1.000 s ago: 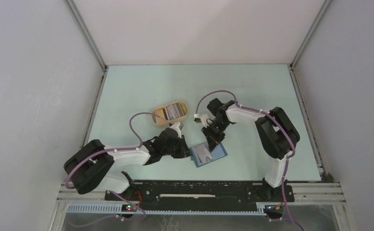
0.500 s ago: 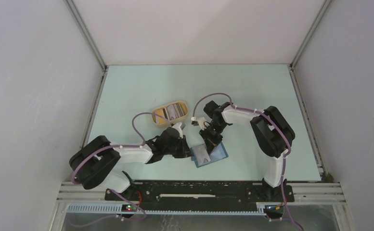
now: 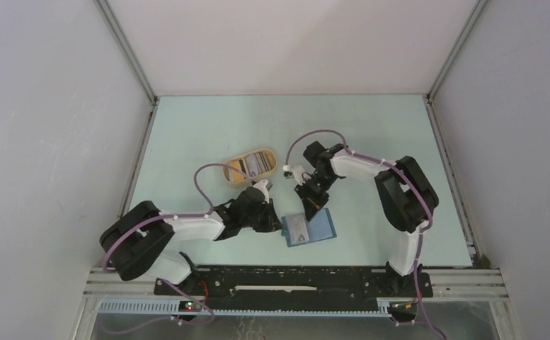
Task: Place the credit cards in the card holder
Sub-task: Insert the credit card into the card holder, then pick up the credit card from the storage box.
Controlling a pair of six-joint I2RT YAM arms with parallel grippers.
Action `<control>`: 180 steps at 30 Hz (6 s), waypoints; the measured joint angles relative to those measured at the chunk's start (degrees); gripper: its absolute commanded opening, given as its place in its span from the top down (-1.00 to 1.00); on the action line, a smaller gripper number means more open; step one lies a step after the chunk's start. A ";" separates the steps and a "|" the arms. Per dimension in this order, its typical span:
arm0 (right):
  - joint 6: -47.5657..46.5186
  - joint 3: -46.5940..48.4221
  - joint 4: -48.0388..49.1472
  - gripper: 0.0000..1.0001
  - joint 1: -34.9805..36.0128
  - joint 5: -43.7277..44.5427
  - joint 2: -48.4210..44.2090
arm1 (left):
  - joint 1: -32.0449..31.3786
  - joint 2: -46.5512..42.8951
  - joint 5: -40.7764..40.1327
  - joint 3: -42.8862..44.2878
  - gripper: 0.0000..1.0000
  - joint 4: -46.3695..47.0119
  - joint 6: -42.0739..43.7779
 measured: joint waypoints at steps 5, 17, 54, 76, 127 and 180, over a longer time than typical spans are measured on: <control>-6.05 0.04 -2.99 0.67 -6.58 -1.99 -9.73 | -0.11 -6.84 -5.53 0.00 0.67 -7.21 5.05; -8.94 -3.72 5.77 -0.99 -16.94 -3.32 -49.20 | 1.77 -33.07 -24.65 2.60 -0.62 -16.65 19.85; -2.64 22.10 5.79 -0.73 -9.40 -14.91 -10.60 | 20.92 -19.26 -12.44 34.23 -0.91 -35.78 23.91; 7.13 57.96 -1.40 -0.71 -4.09 -9.68 16.13 | 23.17 -30.86 -18.64 28.83 -1.00 -43.23 35.28; 35.36 58.88 5.44 -0.92 1.22 13.22 31.47 | 23.54 -34.12 -21.16 26.45 -1.00 -43.56 39.50; 38.95 53.53 9.27 -0.23 -1.95 -3.32 32.83 | 23.58 -34.10 -21.11 26.45 -1.00 -43.56 39.52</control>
